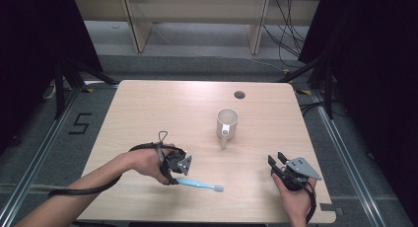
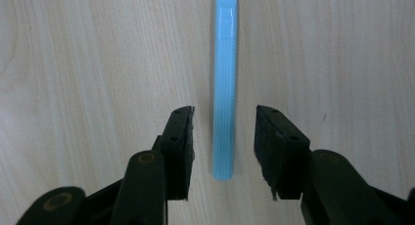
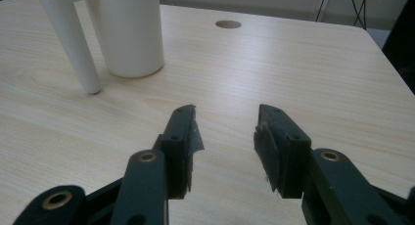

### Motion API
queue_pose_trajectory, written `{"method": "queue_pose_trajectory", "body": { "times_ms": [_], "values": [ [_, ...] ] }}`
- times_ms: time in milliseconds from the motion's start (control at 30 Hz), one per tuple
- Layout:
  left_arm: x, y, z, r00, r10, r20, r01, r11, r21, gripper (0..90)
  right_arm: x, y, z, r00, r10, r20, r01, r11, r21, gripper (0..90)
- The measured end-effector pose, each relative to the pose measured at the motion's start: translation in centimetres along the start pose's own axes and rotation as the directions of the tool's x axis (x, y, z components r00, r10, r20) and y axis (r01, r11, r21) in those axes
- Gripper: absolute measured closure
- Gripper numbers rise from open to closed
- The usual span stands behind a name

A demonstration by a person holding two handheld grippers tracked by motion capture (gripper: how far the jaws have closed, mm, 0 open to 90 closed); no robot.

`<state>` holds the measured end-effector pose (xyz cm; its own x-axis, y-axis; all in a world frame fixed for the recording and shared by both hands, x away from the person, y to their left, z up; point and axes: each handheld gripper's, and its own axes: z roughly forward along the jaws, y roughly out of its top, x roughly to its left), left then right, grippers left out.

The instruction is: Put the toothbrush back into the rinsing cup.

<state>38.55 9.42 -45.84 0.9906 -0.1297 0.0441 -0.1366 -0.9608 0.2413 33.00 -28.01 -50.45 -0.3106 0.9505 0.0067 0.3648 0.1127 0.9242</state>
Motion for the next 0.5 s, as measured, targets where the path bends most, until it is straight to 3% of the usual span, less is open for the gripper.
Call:
{"method": "queue_pose_trajectory", "body": {
  "times_ms": [133, 167, 233, 333, 367, 433, 500],
  "values": [
    [0.2, 0.4, 0.1, 1.0000, 0.007, 0.003, -0.007, 1.0000, 0.007, 59.6, 0.1, 0.0, 0.1, 1.0000, 0.002, -0.002, -0.002, 1.000, -0.010, 59.3],
    [0.4, 0.5, 0.0, 0.9994, 0.035, 0.005, -0.035, 0.9989, 0.031, 59.8, 0.1, 0.0, 0.1, 1.0000, 0.000, 0.003, 0.000, 1.000, -0.011, 59.3],
    [0.2, 0.7, 0.3, 0.9998, 0.017, 0.011, -0.017, 0.9997, 0.017, 60.1, 0.0, 0.0, 0.0, 1.0000, -0.005, 0.006, 0.005, 1.000, -0.011, 59.3],
    [0.2, 0.8, 0.4, 0.9996, 0.023, 0.018, -0.023, 0.9995, 0.024, 60.5, 0.0, 0.0, -0.1, 0.9998, -0.014, 0.012, 0.014, 1.000, -0.006, 59.3],
    [0.4, 1.0, 0.4, 0.9985, 0.053, 0.016, -0.054, 0.9974, 0.047, 60.8, 0.0, 0.1, -0.1, 0.9998, -0.016, 0.013, 0.016, 1.000, -0.008, 59.3],
    [0.2, 1.1, 0.6, 0.9993, 0.030, 0.021, -0.030, 0.9991, 0.028, 61.2, 0.0, 0.0, 0.0, 0.9999, -0.014, 0.010, 0.014, 1.000, -0.017, 59.2],
    [0.2, 1.2, 0.7, 0.9992, 0.034, 0.022, -0.035, 0.9988, 0.033, 61.5, 0.0, 0.0, 0.0, 0.9999, -0.009, 0.008, 0.009, 1.000, -0.014, 59.3]
  ]
}}
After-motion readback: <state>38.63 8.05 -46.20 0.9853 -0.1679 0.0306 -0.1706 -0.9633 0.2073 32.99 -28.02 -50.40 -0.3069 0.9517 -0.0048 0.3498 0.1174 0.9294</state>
